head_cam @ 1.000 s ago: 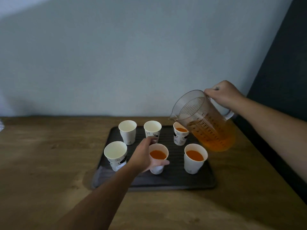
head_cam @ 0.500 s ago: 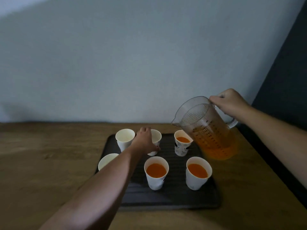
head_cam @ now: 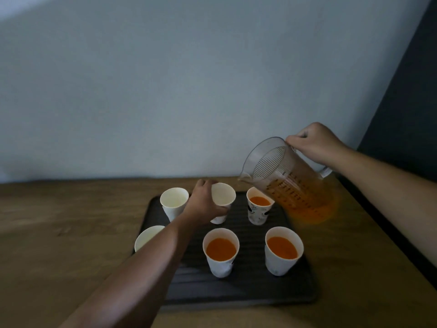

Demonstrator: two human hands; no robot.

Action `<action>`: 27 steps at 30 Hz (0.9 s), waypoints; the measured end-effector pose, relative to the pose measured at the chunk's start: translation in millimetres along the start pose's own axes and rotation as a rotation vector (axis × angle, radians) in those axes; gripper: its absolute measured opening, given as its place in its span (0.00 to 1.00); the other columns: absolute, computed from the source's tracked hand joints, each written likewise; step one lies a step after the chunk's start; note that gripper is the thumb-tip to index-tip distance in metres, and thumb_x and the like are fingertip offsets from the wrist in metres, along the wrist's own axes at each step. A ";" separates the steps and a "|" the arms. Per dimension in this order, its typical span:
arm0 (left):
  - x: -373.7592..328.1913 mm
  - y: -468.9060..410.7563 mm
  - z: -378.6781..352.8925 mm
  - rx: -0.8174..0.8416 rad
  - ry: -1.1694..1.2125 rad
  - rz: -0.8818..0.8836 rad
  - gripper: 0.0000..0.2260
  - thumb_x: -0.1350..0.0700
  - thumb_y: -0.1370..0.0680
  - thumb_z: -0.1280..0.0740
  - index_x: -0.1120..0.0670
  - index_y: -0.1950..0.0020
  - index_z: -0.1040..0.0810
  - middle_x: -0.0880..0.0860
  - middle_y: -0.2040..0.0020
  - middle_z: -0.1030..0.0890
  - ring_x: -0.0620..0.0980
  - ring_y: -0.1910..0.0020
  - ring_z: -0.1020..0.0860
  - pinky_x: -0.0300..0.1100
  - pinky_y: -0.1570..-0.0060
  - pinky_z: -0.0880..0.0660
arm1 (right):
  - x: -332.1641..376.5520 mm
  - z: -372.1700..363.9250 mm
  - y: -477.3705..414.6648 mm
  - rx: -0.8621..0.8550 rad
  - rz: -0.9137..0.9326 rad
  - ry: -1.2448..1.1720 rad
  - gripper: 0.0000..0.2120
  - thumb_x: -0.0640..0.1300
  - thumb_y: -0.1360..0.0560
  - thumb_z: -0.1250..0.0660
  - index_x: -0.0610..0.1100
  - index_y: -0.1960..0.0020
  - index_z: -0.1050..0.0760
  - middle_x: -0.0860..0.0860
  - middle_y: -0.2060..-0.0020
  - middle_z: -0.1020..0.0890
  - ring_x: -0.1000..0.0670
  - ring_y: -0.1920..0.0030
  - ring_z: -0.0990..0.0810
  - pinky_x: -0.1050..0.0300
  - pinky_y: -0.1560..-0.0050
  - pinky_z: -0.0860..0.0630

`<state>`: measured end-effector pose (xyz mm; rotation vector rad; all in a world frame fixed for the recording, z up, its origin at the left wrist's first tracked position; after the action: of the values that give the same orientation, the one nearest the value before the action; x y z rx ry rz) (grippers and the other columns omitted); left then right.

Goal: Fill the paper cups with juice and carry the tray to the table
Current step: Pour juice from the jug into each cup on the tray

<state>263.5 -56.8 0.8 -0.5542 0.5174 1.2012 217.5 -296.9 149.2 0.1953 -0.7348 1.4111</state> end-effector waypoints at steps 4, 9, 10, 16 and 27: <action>-9.5 7.2 5.8 0.000 0.073 -0.037 0.35 0.53 0.35 0.21 0.51 0.32 0.33 0.51 0.34 0.28 0.50 0.36 0.29 0.44 0.41 0.30 | 11.4 -0.5 -1.0 0.001 0.039 0.061 0.23 0.46 0.28 0.33 0.46 0.78 0.39 0.50 0.80 0.40 0.52 0.79 0.41 0.57 0.71 0.43; -12.6 13.2 8.8 0.027 0.105 -0.029 0.35 0.52 0.35 0.21 0.50 0.32 0.33 0.50 0.35 0.26 0.50 0.37 0.27 0.41 0.46 0.30 | 25.6 -6.9 -1.8 0.031 0.089 0.133 0.23 0.46 0.29 0.32 0.45 0.78 0.39 0.50 0.80 0.40 0.50 0.78 0.40 0.56 0.70 0.44; -13.1 13.5 9.1 0.027 0.100 -0.022 0.35 0.52 0.35 0.21 0.50 0.32 0.33 0.50 0.35 0.26 0.50 0.36 0.27 0.41 0.46 0.30 | 27.4 -7.7 -2.0 0.036 0.095 0.141 0.23 0.46 0.29 0.32 0.45 0.78 0.39 0.50 0.80 0.39 0.50 0.77 0.40 0.56 0.70 0.43; -14.6 14.8 7.2 0.062 0.079 -0.010 0.36 0.51 0.35 0.21 0.50 0.31 0.33 0.51 0.34 0.26 0.51 0.36 0.28 0.45 0.42 0.28 | 32.6 -18.2 -3.2 0.073 0.102 0.188 0.22 0.47 0.29 0.33 0.46 0.78 0.38 0.51 0.82 0.38 0.50 0.78 0.39 0.56 0.68 0.40; -12.8 14.2 3.3 0.054 0.103 -0.010 0.35 0.52 0.35 0.21 0.49 0.32 0.33 0.50 0.34 0.26 0.50 0.35 0.29 0.43 0.43 0.30 | 34.7 -29.4 -11.4 0.102 0.123 0.298 0.23 0.49 0.29 0.33 0.46 0.78 0.37 0.51 0.81 0.37 0.50 0.77 0.39 0.57 0.70 0.42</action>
<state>246.6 -60.1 9.7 -0.5743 0.6317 1.1498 237.8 -254.6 149.8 0.0179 -0.4353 1.5546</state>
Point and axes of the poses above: each hand's wrist, its own y-axis away from the middle knuckle, its own z-axis out of the back of the hand, x = y × z, the point moved 3 cm from there along -y, towards the middle knuckle
